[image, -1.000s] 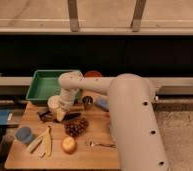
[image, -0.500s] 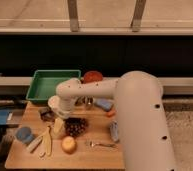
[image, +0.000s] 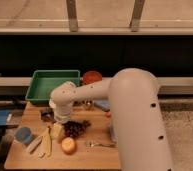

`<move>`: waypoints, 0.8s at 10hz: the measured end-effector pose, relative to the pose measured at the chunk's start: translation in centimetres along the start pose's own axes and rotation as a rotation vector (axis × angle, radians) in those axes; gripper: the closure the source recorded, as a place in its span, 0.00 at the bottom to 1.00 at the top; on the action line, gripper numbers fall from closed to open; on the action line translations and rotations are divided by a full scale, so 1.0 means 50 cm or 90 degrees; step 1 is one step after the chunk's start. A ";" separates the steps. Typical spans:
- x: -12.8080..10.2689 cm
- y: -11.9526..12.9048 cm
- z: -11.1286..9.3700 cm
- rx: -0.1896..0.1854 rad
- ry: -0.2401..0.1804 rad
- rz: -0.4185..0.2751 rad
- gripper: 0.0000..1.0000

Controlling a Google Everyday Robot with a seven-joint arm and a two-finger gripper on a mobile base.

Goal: Place brush in metal cup

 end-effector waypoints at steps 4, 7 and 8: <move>-0.008 -0.006 0.001 0.009 0.002 0.011 0.20; -0.007 -0.009 -0.004 0.010 0.000 0.009 0.37; -0.009 -0.009 -0.005 0.010 0.000 0.009 0.45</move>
